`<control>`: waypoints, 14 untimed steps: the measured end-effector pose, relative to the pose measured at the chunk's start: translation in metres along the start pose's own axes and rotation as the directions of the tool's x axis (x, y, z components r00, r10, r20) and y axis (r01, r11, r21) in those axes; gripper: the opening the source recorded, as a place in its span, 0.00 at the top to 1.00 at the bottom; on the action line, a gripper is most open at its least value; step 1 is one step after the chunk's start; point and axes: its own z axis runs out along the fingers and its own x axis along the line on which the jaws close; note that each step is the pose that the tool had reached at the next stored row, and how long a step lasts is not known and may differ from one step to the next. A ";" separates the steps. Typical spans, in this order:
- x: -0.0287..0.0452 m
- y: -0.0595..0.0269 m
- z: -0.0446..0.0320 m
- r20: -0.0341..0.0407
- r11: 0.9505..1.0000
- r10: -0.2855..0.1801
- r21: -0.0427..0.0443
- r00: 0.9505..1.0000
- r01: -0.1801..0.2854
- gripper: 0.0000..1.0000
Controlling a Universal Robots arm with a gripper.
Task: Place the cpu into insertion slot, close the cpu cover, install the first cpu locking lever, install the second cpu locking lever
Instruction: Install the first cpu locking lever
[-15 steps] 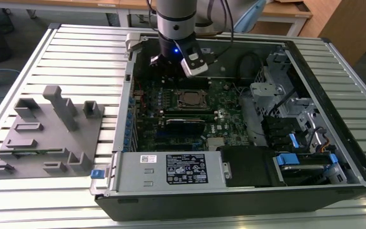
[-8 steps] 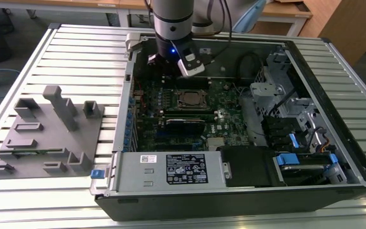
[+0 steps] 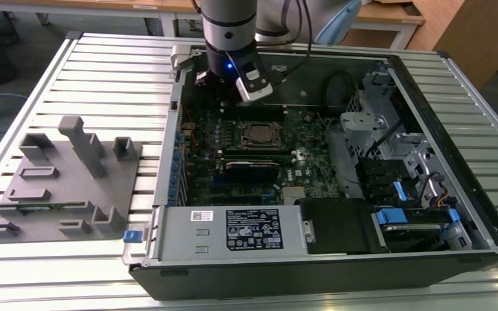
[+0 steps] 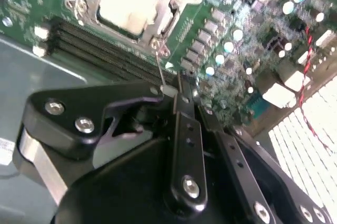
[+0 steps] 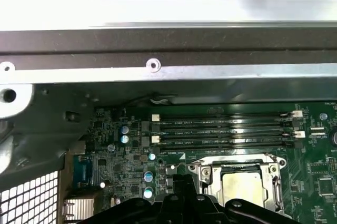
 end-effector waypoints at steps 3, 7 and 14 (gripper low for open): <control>0.0012 0.0000 -0.0001 0.000 1.000 0.001 0.000 1.000 -0.001 0.89; 0.0087 -0.0003 -0.0005 0.000 1.000 0.002 0.000 1.000 -0.002 0.89; 0.0202 -0.0009 -0.0008 0.001 1.000 0.005 -0.026 1.000 -0.005 0.89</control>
